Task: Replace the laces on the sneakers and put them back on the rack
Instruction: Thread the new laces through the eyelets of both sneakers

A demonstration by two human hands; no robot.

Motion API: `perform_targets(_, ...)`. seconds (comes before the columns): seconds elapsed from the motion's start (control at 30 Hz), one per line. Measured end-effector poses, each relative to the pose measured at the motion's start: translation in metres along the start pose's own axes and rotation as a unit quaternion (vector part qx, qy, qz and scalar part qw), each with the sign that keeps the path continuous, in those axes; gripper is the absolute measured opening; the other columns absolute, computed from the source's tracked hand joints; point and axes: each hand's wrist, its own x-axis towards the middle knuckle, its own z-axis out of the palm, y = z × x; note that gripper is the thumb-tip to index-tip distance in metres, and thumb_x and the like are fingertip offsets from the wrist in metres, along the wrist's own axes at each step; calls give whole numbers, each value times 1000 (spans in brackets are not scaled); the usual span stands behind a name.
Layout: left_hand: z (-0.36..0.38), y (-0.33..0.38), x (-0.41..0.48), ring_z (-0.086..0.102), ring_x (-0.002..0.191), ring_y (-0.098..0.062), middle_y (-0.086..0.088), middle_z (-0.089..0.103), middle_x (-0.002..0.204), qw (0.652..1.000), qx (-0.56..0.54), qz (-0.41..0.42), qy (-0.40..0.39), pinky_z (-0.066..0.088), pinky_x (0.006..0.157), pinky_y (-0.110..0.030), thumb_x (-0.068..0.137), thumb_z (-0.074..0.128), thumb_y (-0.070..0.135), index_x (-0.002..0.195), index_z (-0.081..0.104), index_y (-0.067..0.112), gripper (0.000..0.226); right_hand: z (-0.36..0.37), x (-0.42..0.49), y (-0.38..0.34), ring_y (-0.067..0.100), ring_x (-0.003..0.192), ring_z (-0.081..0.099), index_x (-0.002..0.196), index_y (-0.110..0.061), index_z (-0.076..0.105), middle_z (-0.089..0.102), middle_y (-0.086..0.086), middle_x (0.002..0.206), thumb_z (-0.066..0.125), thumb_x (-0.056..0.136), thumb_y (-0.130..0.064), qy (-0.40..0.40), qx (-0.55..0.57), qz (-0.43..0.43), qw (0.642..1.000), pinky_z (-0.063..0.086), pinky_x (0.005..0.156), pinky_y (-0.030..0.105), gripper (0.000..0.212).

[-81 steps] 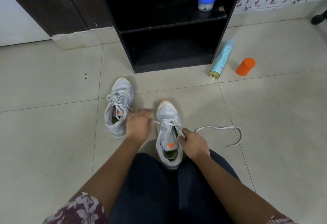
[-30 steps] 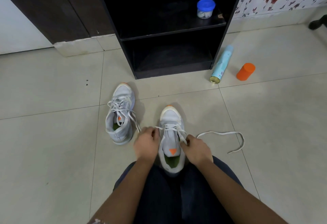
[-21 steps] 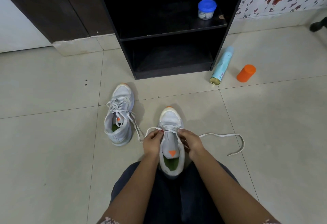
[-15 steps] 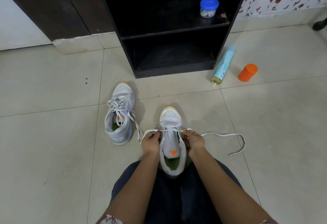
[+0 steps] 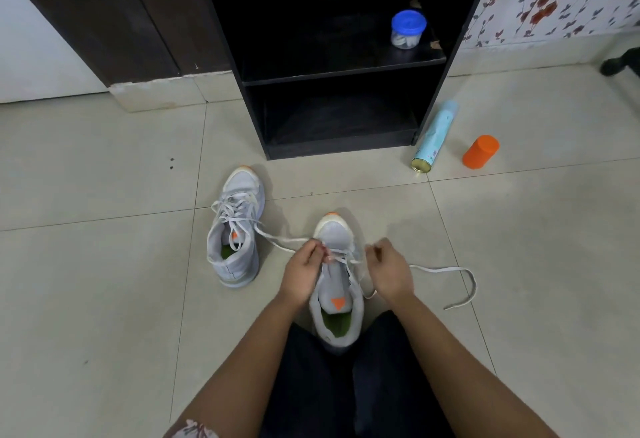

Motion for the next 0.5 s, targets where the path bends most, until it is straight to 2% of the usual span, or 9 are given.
perform_targets(0.03, -5, -1, 2, 60, 74, -6, 5, 64, 78, 992, 117, 46, -33, 44, 79, -30, 100, 44, 16, 81, 57, 18, 23, -3, 1, -5, 26, 104, 57, 108, -11, 58, 63, 8, 110, 45, 97, -21, -4, 9, -109, 994, 45, 89, 38, 19)
perform_targets(0.1, -10, 6, 3, 60, 81, -12, 10, 64, 81, 933, 318, 146, -82, 39, 89, -34, 98, 44, 23, 85, 57, 25, 18, -5, 8, -16, 19, 125, 44, 133, -17, 50, 53, 2, 134, 42, 96, -17, -104, -78, -264, 956, 33, 107, 36, 38)
perform_targets(0.17, -15, 16, 1, 59, 88, -16, 7, 65, 87, 883, 422, 183, -92, 30, 98, -36, 98, 43, 23, 90, 57, 23, 17, -7, 15, -30, 21, 127, 40, 130, -19, 52, 54, 2, 132, 37, 98, -20, -205, -219, -294, 908, 25, 107, 35, 35)
perform_targets(0.23, -21, 18, 1, 59, 90, -18, 4, 67, 89, 868, 456, 177, -79, 30, 97, -36, 98, 41, 25, 91, 59, 22, 20, -10, 18, -40, 25, 119, 42, 117, -17, 60, 58, 7, 119, 33, 101, -26, -242, -324, -283, 870, 25, 103, 36, 33)
perform_targets(0.3, -28, 17, 0, 61, 85, -18, 5, 67, 86, 888, 423, 165, -77, 36, 91, -36, 94, 38, 31, 85, 59, 23, 24, -19, 17, -47, 24, 115, 41, 108, -18, 64, 57, 5, 110, 34, 100, -31, -223, -334, -297, 866, 25, 102, 36, 33)
perform_targets(0.33, -31, 14, -1, 61, 80, -17, 5, 67, 82, 916, 366, 148, -71, 39, 85, -34, 92, 39, 32, 81, 58, 23, 24, -25, 15, -49, 23, 113, 41, 103, -19, 64, 56, 3, 105, 37, 99, -30, -212, -308, -302, 877, 25, 102, 36, 30)
perform_targets(0.4, -32, 8, -2, 58, 72, -9, 3, 64, 78, 977, 196, 80, -28, 42, 75, -25, 96, 44, 26, 77, 57, 21, 24, -41, 12, -48, 21, 111, 41, 92, -21, 64, 53, -3, 94, 41, 97, -26, -192, -249, -289, 904, 23, 102, 34, 24)
perform_targets(0.43, -33, 2, -2, 57, 71, -4, 2, 63, 78, 993, 111, 32, 4, 42, 73, -21, 99, 45, 18, 76, 57, 19, 26, -49, 11, -45, 19, 109, 41, 87, -23, 62, 52, -5, 91, 42, 96, -25, -182, -224, -278, 916, 22, 101, 32, 22)
perform_targets(0.5, -33, -10, -1, 58, 78, -10, 1, 62, 79, 995, -6, -63, 72, 42, 75, -19, 99, 45, 7, 75, 58, 16, 29, -66, 5, -36, 16, 105, 41, 79, -27, 57, 50, -8, 86, 38, 92, -34, -157, -189, -252, 936, 21, 99, 29, 24)
